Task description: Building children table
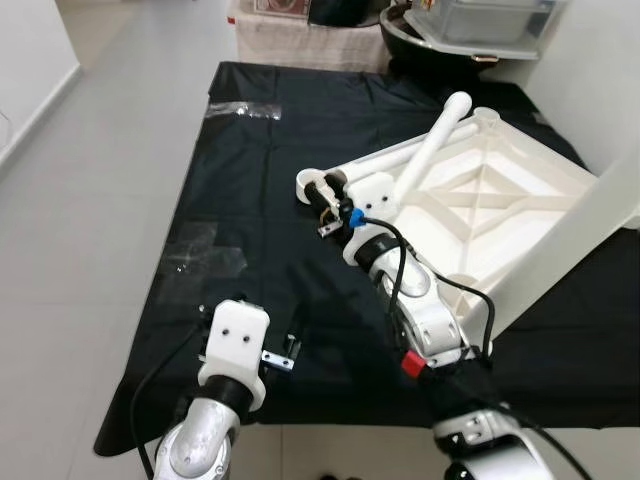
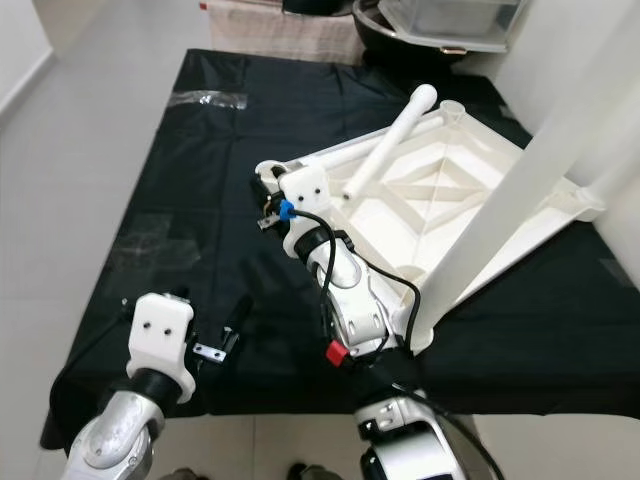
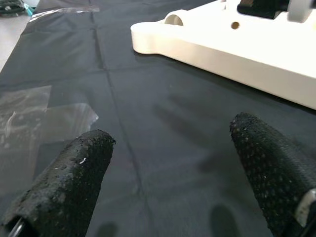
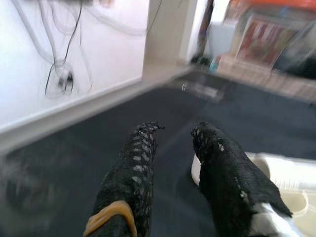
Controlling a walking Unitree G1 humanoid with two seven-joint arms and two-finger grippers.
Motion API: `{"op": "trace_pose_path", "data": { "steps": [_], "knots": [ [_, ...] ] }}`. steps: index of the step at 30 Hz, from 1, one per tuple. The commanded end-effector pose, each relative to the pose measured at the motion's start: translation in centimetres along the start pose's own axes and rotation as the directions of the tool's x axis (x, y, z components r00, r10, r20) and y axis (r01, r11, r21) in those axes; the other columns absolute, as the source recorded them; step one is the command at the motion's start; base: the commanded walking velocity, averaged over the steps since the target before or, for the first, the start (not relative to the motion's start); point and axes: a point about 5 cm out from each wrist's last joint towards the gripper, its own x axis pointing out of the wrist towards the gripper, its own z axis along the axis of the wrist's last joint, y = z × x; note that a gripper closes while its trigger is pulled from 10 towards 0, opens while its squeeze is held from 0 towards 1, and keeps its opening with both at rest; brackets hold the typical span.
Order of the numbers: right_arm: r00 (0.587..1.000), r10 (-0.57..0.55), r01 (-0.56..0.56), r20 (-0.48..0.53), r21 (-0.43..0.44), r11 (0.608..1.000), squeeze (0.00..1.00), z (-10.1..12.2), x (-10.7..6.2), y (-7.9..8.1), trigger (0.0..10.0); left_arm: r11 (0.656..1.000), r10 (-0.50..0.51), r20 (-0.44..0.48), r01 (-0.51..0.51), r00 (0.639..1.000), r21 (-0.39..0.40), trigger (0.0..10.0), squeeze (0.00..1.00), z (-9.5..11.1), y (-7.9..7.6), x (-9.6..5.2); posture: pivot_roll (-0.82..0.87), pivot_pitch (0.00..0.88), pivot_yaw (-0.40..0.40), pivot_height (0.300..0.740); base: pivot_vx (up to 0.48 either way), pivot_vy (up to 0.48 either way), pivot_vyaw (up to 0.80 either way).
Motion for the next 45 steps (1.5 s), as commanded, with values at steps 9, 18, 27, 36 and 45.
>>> {"op": "trace_pose_path", "data": {
  "steps": [9,18,27,36,45],
  "knots": [
    [0.923,0.034,-0.110,-0.384,-0.179,0.978,0.00,-0.6,3.3,-3.3,10.0,0.999,-0.028,-0.020,0.027,0.999,-0.024,10.0,0.00,0.0,-0.5,-0.3,0.06,0.190,-0.099,0.740,0.000,0.000,0.00],
    [0.825,0.064,-0.191,-0.561,-0.172,0.966,0.00,-1.5,3.3,-4.6,10.0,0.999,-0.018,-0.026,0.017,1.000,-0.039,10.0,0.00,0.1,-0.7,-0.7,0.05,0.210,-0.116,0.740,0.000,0.000,0.00],
    [0.821,0.086,-0.179,-0.565,-0.111,0.978,1.00,-1.0,2.8,-6.3,10.0,0.999,-0.024,-0.037,0.022,0.999,-0.050,10.0,0.00,-0.1,-0.9,-0.7,0.05,0.205,-0.112,0.740,0.000,0.000,0.00],
    [0.778,0.081,-0.200,-0.623,-0.123,0.972,0.00,-1.1,1.7,-8.0,10.0,0.999,-0.028,-0.040,0.027,0.999,-0.041,10.0,0.00,-0.3,-0.9,-0.5,0.04,0.186,-0.109,0.740,0.000,0.000,0.00],
    [0.668,0.180,-0.323,-0.722,-0.063,0.944,0.00,-3.3,0.4,-7.2,10.0,0.999,-0.025,-0.034,0.024,0.999,-0.036,10.0,0.00,-0.3,-0.9,-0.5,0.04,0.178,-0.114,0.740,0.000,0.000,0.00]
  ]
}}
